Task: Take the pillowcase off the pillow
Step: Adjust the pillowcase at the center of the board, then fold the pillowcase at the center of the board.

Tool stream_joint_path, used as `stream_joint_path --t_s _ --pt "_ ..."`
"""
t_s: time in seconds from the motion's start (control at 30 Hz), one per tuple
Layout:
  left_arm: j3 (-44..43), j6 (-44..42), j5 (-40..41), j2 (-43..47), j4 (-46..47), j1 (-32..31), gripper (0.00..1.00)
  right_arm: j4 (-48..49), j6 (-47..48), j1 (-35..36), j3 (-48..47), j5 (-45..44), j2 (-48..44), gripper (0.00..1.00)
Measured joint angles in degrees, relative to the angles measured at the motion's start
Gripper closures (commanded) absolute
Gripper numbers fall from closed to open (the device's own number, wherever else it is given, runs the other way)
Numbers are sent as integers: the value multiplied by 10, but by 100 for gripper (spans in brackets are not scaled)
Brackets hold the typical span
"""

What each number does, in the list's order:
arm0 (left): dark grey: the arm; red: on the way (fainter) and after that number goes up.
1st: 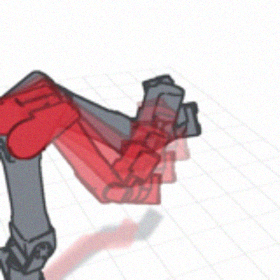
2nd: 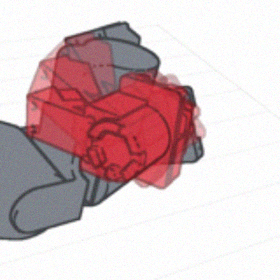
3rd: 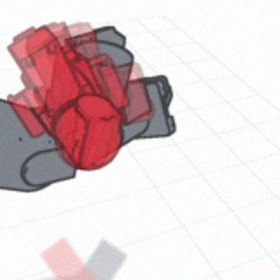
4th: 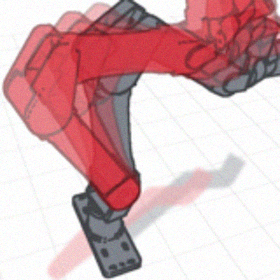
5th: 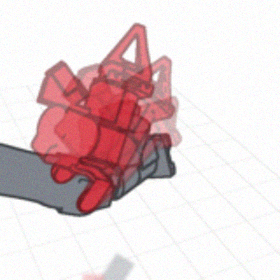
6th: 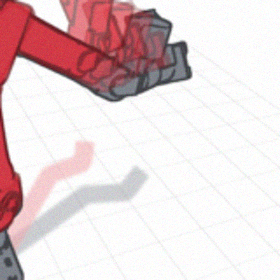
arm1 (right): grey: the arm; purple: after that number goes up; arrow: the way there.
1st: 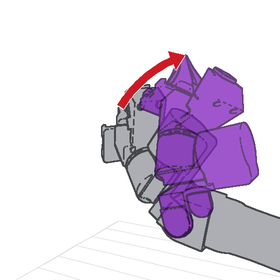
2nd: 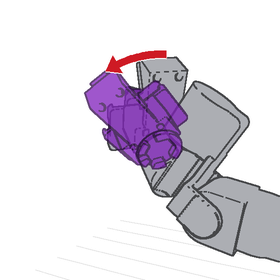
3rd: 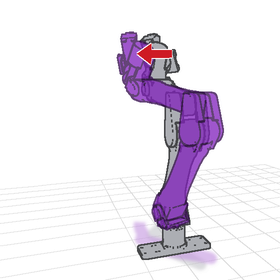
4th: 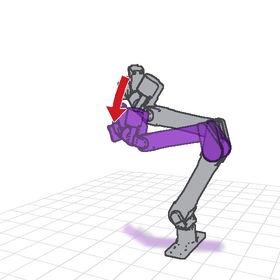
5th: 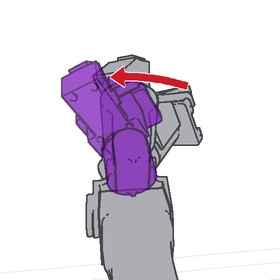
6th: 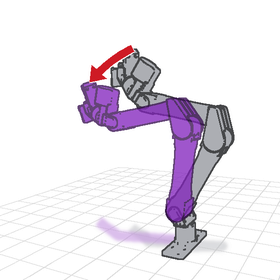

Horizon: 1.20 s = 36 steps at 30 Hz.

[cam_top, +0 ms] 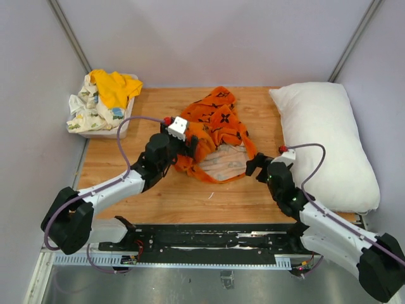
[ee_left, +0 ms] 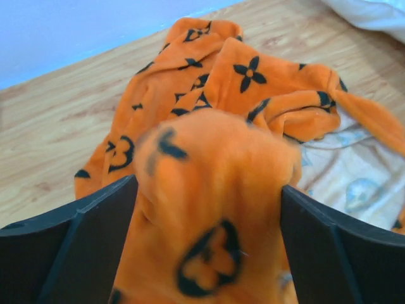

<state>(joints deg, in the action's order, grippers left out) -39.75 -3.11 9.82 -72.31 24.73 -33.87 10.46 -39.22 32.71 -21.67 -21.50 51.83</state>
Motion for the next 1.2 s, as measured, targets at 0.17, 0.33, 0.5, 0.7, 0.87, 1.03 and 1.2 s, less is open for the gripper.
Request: stream_joint_path --t_s 0.17,0.33,0.5,0.7,0.87,1.03,1.2 --pt "21 -3 56 2 11 3 1 7 17 34 21 -133 -42 2" --pt "-73 72 100 -21 -56 65 1 2 86 -43 -155 -70 109 0" --pt "-86 154 80 -46 -112 87 1 -75 155 -113 -464 122 356 4" --pt "-52 210 -23 -121 -137 86 1 -148 221 -129 -671 285 575 20" --pt "-42 223 -54 -141 -150 86 1 -185 245 -155 -763 369 711 38" --pt "-36 224 -57 -129 -149 86 1 -210 255 -176 -842 424 786 43" --pt "-28 223 -54 -120 -150 86 1 -212 255 -179 -904 470 818 52"
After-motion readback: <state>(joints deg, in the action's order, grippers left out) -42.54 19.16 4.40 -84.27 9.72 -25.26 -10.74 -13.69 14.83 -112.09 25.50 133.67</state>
